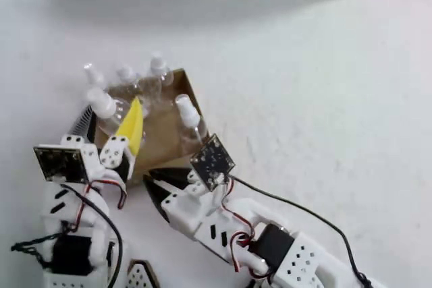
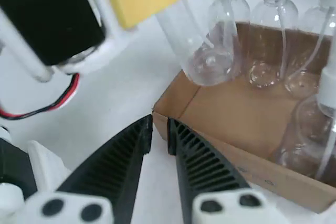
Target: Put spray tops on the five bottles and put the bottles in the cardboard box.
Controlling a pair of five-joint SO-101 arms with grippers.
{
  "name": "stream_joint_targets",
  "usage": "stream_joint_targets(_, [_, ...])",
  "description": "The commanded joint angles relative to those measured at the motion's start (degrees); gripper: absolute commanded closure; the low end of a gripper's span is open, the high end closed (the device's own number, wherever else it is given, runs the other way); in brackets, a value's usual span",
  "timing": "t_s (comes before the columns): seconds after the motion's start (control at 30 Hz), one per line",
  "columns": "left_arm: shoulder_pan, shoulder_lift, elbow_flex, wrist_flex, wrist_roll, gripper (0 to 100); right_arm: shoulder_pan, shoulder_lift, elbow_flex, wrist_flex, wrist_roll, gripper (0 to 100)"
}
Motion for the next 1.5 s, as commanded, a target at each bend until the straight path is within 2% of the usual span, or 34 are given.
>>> stream_joint_targets(0.0, [-2.59,-1.54,8.09,-12.22,-1.05,98,3.03,-5.67,-1.93,4.79,-0.26,97.9])
stream_joint_targets(0.27, [-2.42,-1.54,14.77,-14.15,-1.14,98,4.97,-16.31,-1.93,12.44,-0.18,97.9])
stream_joint_targets(0.37, [-2.33,-1.54,17.05,-14.15,-1.14,98,4.97,-17.80,-1.93,14.37,2.99,97.9])
stream_joint_targets(0.7, [-1.80,-1.54,17.58,-9.32,-1.14,98,4.88,-17.71,-1.93,14.55,4.04,97.9])
stream_joint_targets(1.0, [2.59,-1.45,17.58,-5.98,-1.05,98,4.79,-17.71,-1.93,14.55,4.04,97.9])
stream_joint_targets(1.2, [2.68,-1.36,17.58,-5.63,-1.05,98,4.70,-17.71,-1.93,14.64,4.04,97.9])
stream_joint_targets(1.47, [2.68,-1.36,17.58,-1.32,-0.97,98,4.70,-17.71,-1.93,14.64,4.04,97.9])
